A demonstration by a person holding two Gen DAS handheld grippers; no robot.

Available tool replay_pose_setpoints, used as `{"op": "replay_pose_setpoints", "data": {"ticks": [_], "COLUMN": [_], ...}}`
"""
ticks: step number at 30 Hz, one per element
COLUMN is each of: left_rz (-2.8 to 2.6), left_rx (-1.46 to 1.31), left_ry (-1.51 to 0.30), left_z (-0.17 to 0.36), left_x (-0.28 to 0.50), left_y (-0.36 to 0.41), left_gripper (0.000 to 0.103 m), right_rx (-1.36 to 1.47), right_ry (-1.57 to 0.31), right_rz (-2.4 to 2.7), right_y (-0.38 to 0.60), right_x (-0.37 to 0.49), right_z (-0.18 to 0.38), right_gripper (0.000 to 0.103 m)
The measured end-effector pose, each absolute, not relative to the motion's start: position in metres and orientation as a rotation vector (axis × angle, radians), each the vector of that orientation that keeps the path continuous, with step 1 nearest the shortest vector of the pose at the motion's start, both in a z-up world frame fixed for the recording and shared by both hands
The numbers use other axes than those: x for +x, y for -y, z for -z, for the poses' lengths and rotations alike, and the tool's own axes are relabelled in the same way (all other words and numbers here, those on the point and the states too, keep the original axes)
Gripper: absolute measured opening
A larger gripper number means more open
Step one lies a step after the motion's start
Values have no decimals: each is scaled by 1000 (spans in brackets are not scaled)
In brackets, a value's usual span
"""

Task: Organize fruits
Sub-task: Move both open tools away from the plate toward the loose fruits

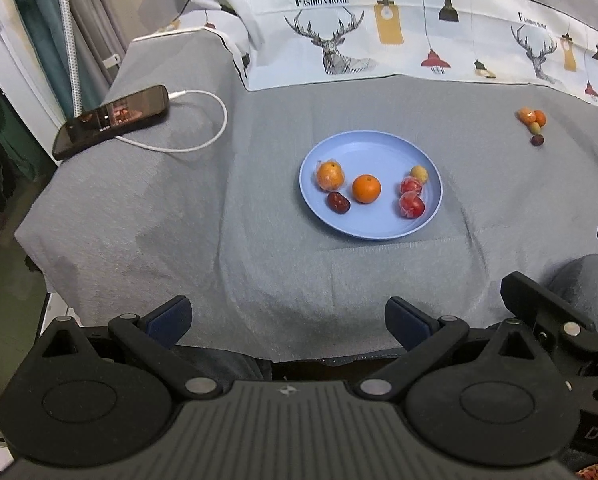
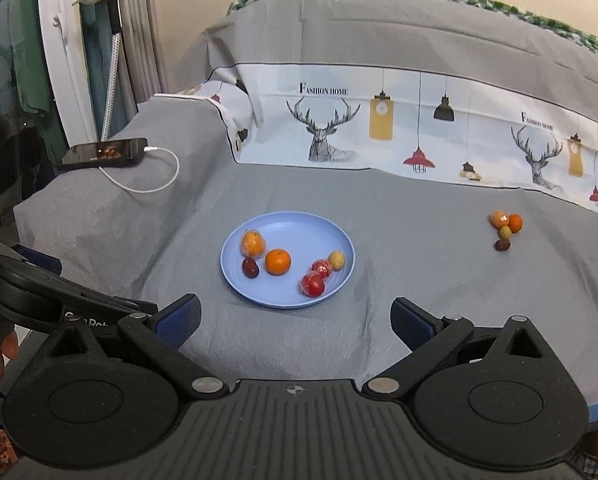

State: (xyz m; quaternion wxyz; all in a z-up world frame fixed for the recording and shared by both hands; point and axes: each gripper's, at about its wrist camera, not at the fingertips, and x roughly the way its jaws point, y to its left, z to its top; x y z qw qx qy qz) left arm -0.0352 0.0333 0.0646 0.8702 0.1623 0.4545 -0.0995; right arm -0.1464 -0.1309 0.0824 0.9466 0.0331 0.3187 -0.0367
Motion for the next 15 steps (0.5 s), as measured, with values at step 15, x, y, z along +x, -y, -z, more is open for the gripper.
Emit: {"op": "replay_pose_setpoints", "data": {"ticks": [15], "left_rz": [205], "left_rx": [327], "left_ry": [-962], "left_z": [-63], "left_x": [-33], "left_y": [-40], "left_gripper": [103], "right_rx": [49], "right_ry": [-644], "right_rz": [67], "right_y": [125], "right_x": [-150], "right_z": [-85], "right_gripper": [101]}}
